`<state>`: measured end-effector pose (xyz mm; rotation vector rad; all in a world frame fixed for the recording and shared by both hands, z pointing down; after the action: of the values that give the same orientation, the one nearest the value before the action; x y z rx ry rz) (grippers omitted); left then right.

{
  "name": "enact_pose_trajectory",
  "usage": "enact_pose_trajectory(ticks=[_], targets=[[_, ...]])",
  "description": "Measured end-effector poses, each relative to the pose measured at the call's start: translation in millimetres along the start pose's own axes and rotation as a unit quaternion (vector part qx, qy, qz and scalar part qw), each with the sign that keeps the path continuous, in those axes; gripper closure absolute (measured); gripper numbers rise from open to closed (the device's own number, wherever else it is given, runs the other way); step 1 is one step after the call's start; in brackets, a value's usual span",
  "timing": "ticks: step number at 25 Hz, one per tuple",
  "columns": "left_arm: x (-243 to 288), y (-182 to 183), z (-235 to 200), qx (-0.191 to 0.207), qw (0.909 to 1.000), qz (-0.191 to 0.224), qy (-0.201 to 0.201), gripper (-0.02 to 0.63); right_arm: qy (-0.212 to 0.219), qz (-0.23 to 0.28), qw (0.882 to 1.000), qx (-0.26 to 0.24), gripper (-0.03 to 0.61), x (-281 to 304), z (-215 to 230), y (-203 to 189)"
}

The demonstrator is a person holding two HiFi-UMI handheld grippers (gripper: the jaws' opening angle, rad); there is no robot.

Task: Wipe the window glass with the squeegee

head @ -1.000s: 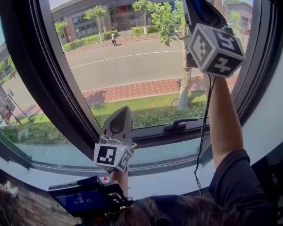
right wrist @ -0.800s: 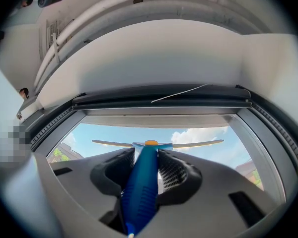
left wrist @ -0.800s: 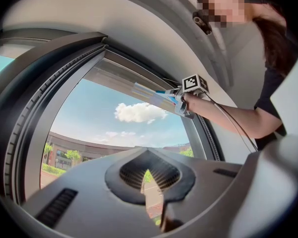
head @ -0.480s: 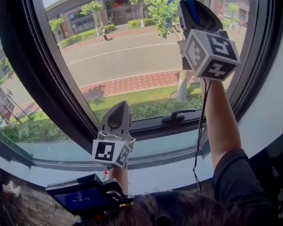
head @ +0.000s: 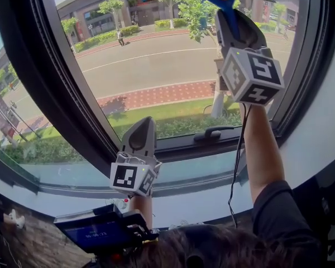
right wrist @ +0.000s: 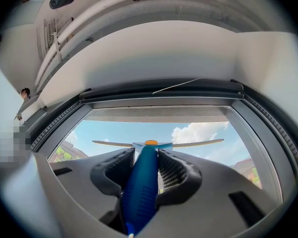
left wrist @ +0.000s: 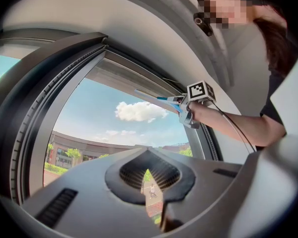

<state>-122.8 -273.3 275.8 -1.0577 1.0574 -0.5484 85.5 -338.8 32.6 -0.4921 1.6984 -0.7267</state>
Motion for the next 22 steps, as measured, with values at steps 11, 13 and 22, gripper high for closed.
enact_pose_trajectory(ticks=[11, 13, 22], targets=[[-2.2, -8.3, -2.6, -0.003, 1.0000, -0.001, 0.001, 0.612, 0.000, -0.020, 1.000, -0.002, 0.436, -26.6, -1.4, -27.4], [-1.1, -10.4, -3.6, -0.004, 1.0000, -0.002, 0.000, 0.612, -0.001, -0.023, 1.000, -0.001, 0.436, -32.1, -1.9, -34.3], [-0.1, -13.1, -2.6, -0.003, 1.0000, -0.005, -0.003, 0.612, -0.010, -0.036, 0.999, 0.009, 0.436, -54.4, -5.5, -53.1]])
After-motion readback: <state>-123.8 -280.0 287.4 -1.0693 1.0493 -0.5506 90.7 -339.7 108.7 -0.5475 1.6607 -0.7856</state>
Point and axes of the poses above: the fingertips, and each gripper's own axes: x forward along the fingers, z to its right, y out of its top, the point moved 1 cm from there along -x, backward along the fingers, and after that the axes turned 6 degrees about z, right-handed, at the moved point
